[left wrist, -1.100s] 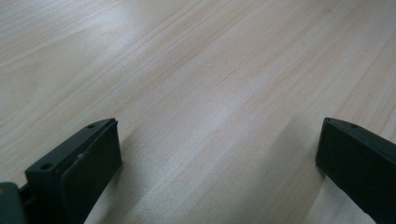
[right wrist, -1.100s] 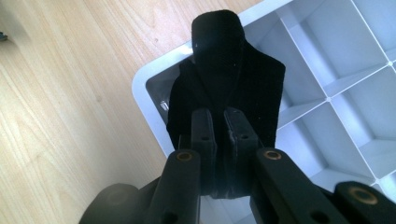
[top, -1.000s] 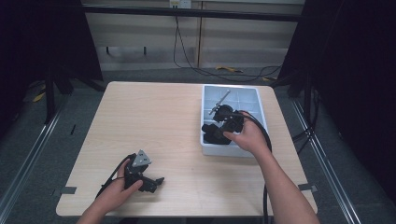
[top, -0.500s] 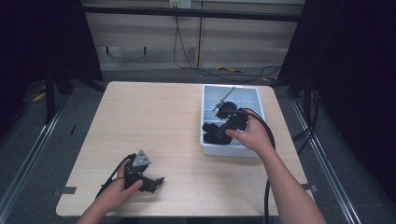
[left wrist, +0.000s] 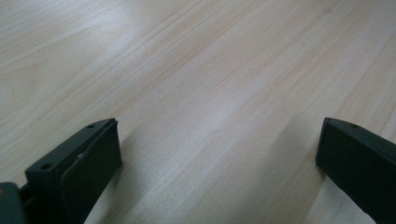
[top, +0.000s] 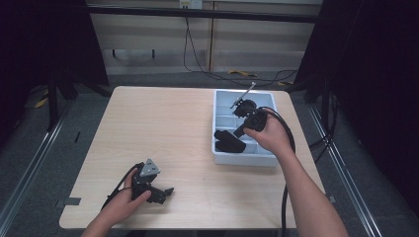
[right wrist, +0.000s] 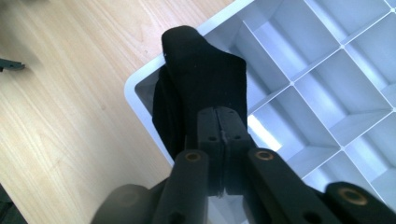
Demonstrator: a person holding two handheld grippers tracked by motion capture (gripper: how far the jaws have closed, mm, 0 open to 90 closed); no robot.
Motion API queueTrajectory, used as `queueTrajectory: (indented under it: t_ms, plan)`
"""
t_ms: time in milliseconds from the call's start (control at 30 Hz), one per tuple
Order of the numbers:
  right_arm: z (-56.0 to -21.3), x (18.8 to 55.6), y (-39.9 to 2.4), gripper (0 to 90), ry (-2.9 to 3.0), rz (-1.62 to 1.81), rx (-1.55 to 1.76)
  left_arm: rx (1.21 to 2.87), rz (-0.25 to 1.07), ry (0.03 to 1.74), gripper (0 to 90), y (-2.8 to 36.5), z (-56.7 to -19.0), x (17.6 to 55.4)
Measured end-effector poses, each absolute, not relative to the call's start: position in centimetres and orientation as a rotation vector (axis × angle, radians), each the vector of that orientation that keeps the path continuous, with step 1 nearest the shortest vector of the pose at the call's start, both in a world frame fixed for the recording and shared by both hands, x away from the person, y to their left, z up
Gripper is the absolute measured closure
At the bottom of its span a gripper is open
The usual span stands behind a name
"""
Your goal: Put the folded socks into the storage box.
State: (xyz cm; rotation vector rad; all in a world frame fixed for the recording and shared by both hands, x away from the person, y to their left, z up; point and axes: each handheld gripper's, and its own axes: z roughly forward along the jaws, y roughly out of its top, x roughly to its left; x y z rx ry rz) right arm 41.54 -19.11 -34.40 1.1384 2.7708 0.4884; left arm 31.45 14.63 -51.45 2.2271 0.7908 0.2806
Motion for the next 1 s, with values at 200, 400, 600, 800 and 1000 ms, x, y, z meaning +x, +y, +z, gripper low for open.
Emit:
queueTrajectory:
  t_ms: [200,400,600,800,1000]
  plan:
    - [-35.0,42.0,-18.7,90.0,2.785,0.47,1.124,2.227,0.281,0.791,0.0,14.6,-51.5,31.4]
    - [-35.8,42.2,-18.4,90.0,2.795,0.46,1.117,2.224,0.284,0.791,0.0,14.6,-51.5,31.4]
    - [-36.6,42.3,-18.3,90.0,2.801,0.439,1.117,2.227,0.282,0.79,0.0,14.6,-51.5,31.4]
    - [-37.5,42.3,-18.1,90.0,2.822,0.422,1.12,2.229,0.282,0.791,0.0,14.6,-51.4,31.4]
    - [-37.8,42.4,-18.0,90.0,2.825,0.415,1.115,2.226,0.281,0.791,0.0,14.6,-51.5,31.4]
